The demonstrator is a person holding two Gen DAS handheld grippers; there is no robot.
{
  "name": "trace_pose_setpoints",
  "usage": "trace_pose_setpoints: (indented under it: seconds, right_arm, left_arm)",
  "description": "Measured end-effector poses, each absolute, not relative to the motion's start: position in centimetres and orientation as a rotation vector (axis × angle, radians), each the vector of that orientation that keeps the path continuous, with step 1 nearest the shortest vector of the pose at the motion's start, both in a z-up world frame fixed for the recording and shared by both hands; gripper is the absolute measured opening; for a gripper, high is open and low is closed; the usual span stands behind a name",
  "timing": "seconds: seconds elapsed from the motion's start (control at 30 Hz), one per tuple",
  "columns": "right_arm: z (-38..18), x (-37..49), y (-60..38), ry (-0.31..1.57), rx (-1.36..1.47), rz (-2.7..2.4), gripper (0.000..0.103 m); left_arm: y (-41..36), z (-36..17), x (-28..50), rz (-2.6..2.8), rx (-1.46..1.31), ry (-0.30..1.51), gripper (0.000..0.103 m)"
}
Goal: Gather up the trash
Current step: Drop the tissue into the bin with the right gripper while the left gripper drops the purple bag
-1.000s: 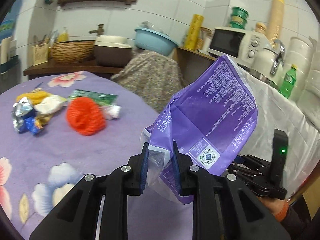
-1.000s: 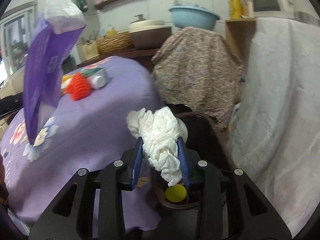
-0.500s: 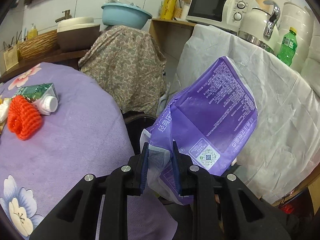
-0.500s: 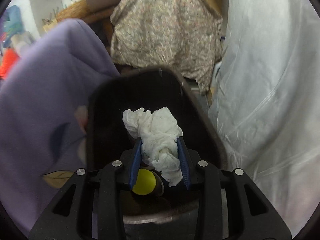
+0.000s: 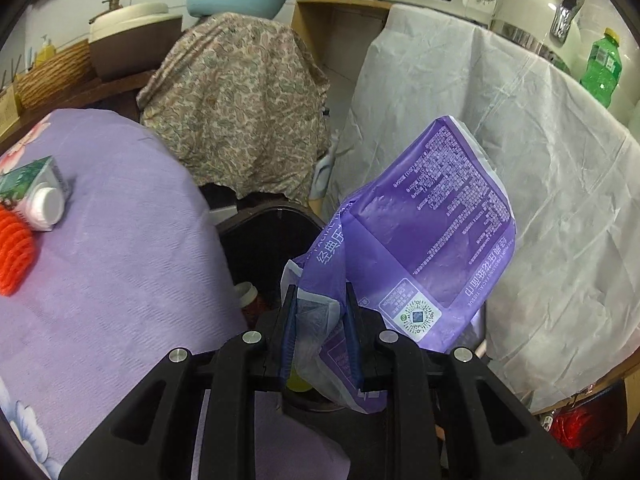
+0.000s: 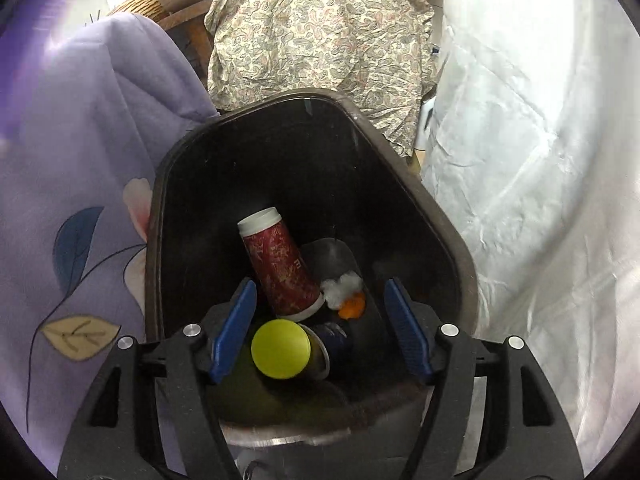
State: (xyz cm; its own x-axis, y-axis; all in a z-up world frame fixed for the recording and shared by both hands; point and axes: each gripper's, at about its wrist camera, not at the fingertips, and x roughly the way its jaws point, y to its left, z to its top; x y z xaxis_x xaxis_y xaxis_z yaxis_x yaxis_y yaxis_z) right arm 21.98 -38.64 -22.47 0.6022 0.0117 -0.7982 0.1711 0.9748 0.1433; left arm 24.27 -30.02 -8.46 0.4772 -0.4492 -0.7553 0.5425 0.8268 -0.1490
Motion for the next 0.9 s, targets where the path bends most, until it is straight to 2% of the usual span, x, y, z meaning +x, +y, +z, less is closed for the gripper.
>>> trace_pose_setpoints:
  seconds: [0.07,0.5,0.73,0.77,0.8,0.83,0.9]
  right_arm:
    - [-22.1,21.0,-38.8,0.918,0.224,-0.098,0.071]
    - [-21.5,13.5,-39.5,0.927,0.267,-0.168,0.071]
    - [-21.0,11.8,-39.9,0.913,0.272,-0.182,0.071]
    - [-21.1,11.7,-39.9,0.913,0.269,-0.184,0.071]
    - [-21.0,11.6,-40.0,0.914,0.266,-0.186,0.071]
    - [-21.0,11.5,-40.1,0.914,0.265,-0.186,0.071]
    - [-21.2,11.6,-40.1,0.913,0.268,-0.184,0.071]
  left_arm:
    - [-31.2,-8.8,24.9,-0.608,0.141,0.9,0.022]
    - [-37.9,-15.3,28.2,-0.474,0.46,1.034,0.022]
    - [-38.8,-18.1,29.1,-0.433,0.509,1.105,0.023]
    - [-38.6,-18.4,29.4,-0.425,0.503,1.118,0.027]
    - [-38.4,-18.6,29.5,-0.418,0.498,1.127,0.041]
    - [-38.2,-18.7,29.7,-0.404,0.493,1.126,0.065]
    - [-38.0,-18.3,29.8,-0.382,0.49,1.093,0.084]
